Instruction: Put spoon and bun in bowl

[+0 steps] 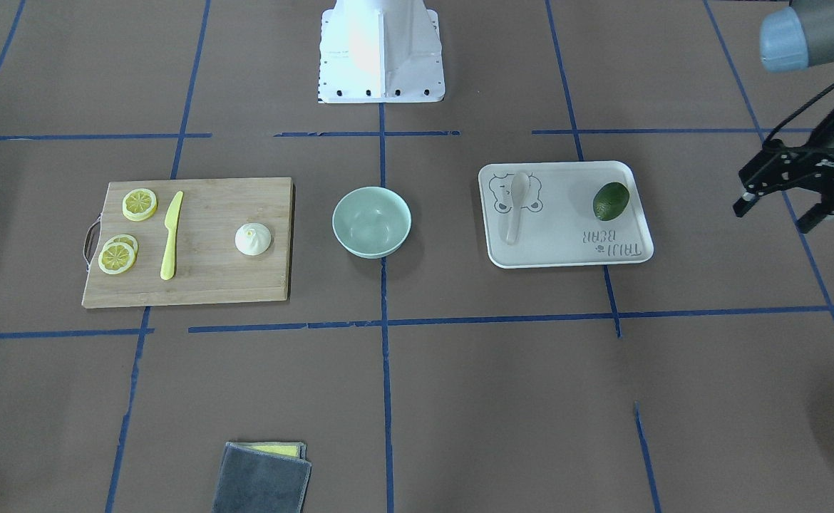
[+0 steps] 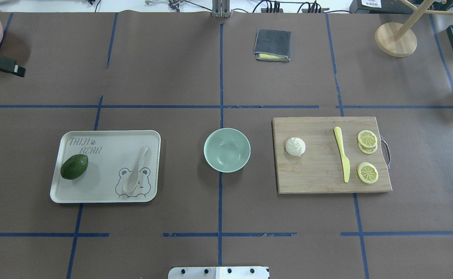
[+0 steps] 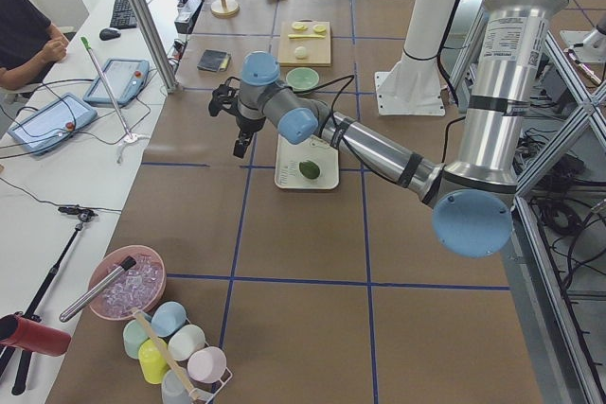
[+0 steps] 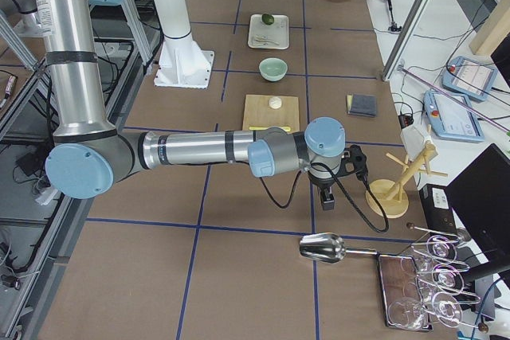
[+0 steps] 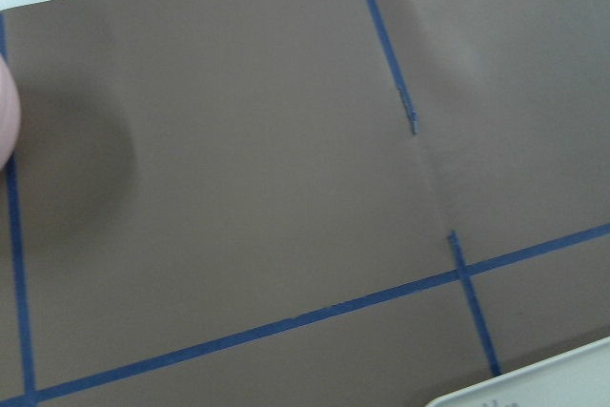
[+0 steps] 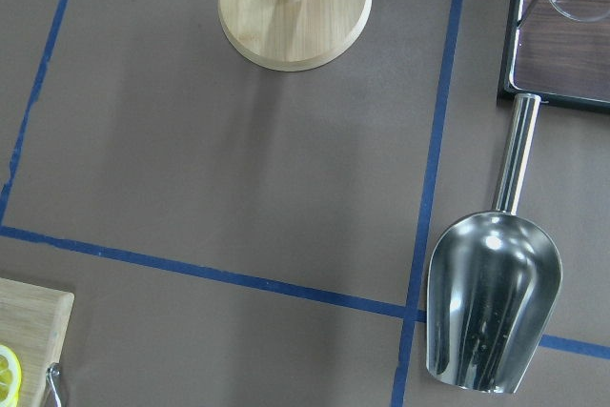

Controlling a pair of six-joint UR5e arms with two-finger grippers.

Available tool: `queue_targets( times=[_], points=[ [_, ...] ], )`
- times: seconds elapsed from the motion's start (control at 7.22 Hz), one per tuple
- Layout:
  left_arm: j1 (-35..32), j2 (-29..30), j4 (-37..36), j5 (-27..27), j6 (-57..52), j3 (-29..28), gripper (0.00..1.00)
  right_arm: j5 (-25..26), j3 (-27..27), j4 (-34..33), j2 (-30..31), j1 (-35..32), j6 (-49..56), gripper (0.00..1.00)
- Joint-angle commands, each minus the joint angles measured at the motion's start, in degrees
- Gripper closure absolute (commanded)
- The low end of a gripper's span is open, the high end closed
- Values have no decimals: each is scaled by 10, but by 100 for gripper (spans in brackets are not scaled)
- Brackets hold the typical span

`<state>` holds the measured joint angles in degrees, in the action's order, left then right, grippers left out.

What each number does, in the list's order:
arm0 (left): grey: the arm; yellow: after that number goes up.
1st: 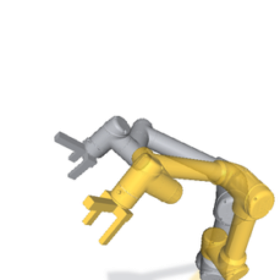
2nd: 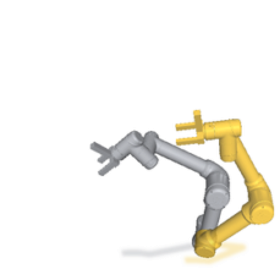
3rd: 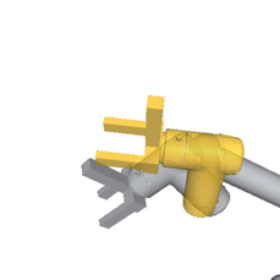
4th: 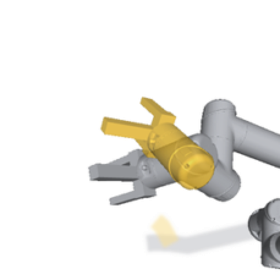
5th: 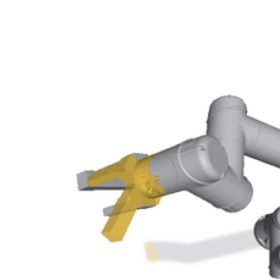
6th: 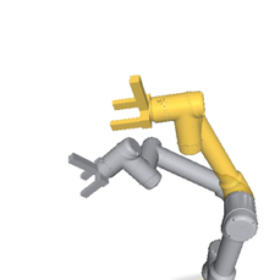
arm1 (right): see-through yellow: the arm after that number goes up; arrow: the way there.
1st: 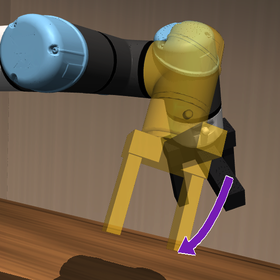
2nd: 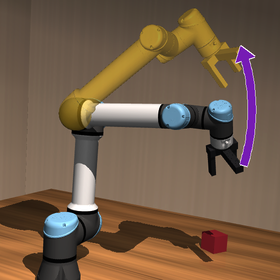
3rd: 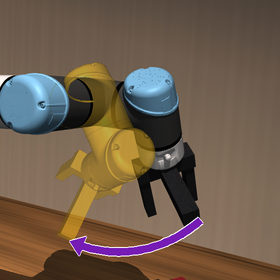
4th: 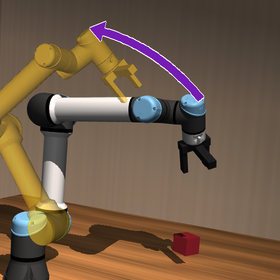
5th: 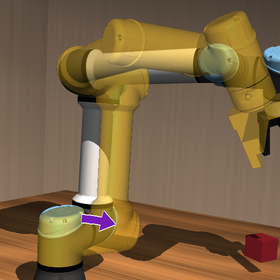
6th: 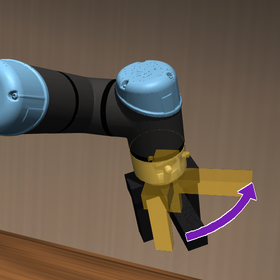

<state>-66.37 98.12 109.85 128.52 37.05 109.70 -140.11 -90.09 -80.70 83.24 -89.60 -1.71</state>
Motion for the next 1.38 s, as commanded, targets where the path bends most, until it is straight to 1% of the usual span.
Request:
queue_targets(
  times=[0.0, 0.14, 0.28, 0.42, 0.55, 0.69, 0.83, 0.97, 1.11, 1.25],
  points=[
    [131, 19, 24, -111, 159, 33, 2, 17, -28, 0, -3, 41, -34, 0],
    [182, 46, 21, -144, 225, 27, 6, 19, -48, 0, -3, 60, -77, 0],
    [246, 62, 20, -211, 271, 15, 8, 15, -60, 2, -3, 81, -161, 0],
    [282, 83, 20, -243, 295, -21, 11, 17, -91, 2, -1, 93, -209, 0],
    [302, 101, 21, -260, 313, -56, 14, 14, -113, 1, -1, 107, -224, 0],
    [320, 102, 22, -274, 325, -65, 18, 19, -131, 2, -1, 137, -264, 0],
    [328, 102, 22, -274, 326, -69, 23, 23, -147, 3, -1, 175, -302, 0],
    [338, 103, 22, -276, 326, -83, 26, 69, -176, 3, -2, 225, -357, 0],
    [341, 102, 22, -276, 326, -84, 28, 88, -195, 4, -3, 259, -391, 0],
    [355, 102, 21, -275, 326, -84, 31, 93, -200, 5, -3, 280, -423, 0]
  ],
)
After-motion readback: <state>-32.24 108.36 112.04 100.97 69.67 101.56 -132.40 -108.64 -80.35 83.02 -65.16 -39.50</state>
